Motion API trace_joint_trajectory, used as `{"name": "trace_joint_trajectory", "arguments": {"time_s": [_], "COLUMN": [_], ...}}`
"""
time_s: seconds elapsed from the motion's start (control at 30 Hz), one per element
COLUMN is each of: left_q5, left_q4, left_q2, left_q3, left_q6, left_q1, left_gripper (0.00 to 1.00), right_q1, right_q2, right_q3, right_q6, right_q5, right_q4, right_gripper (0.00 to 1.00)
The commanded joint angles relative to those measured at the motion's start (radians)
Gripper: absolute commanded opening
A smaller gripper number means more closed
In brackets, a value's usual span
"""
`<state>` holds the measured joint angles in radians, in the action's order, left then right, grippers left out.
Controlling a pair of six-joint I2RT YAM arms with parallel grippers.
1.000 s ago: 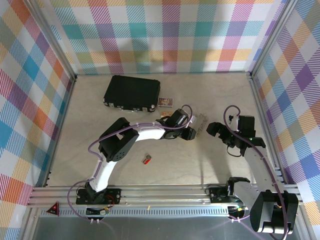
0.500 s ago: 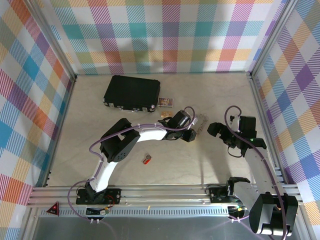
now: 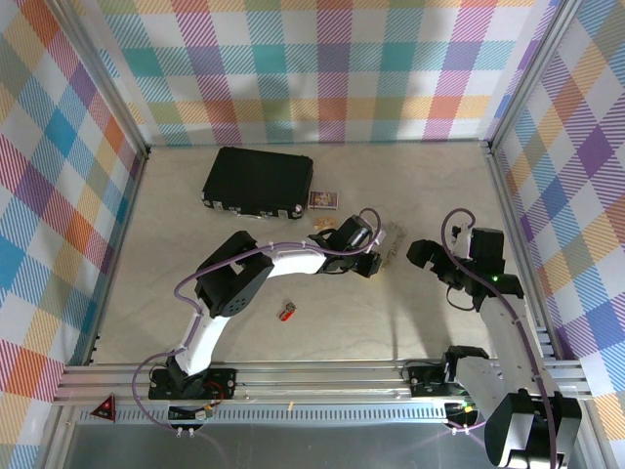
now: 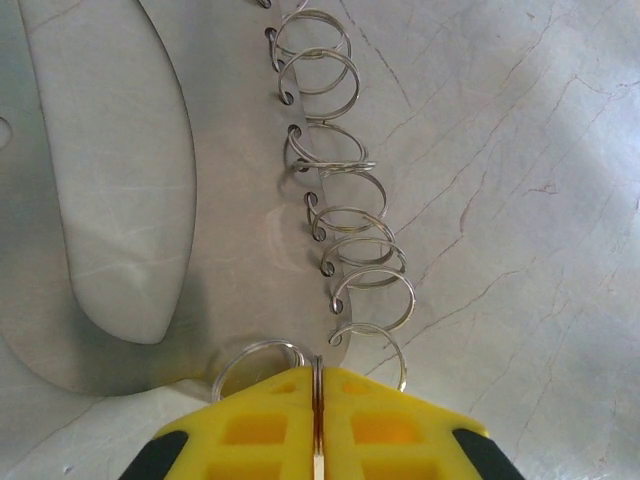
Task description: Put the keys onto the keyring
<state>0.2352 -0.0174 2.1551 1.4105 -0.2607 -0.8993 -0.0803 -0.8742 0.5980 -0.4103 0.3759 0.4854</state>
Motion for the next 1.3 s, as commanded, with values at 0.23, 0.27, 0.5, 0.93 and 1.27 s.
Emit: {"name": "trace_joint_trajectory", "arguments": {"time_s": [0.23, 0.27, 0.5, 0.93, 1.27], "left_q5": [-0.005, -0.008, -0.022, -0.061, -0.006], "left_q4": [0.028, 0.033, 0.063, 0.106, 0.091], "left_q2": [-0.127, -0.144, -0.275, -0.601, -0.855], "left_q3": [-0.053, -0.060, -0.133, -0.291, -0.387], "left_q6": [0.048, 0.056, 0.118, 0.214, 0.283], "left_q1": [-0.007, -0.007, -0.007, -0.007, -0.007], "left_gripper": [0.00, 0.00, 0.00, 0.00, 0.00], "right_q1": [-0.010, -0.010, -0.009, 0.005, 0.239], "right_q2": [0.032, 0.035, 0.040, 0.164, 0.268], "right_q3": [0.014, 0.013, 0.034, 0.036, 0.107], "right_q6": [0.006, 0.004, -0.005, -0.066, -0.046], "right_q5": [0.023, 0.029, 0.102, 0.256, 0.197], "right_q4": [0.032, 0.028, 0.002, -0.054, -0.033], "right_gripper": [0.99, 0.99, 0.98, 0.95, 0.90]}}
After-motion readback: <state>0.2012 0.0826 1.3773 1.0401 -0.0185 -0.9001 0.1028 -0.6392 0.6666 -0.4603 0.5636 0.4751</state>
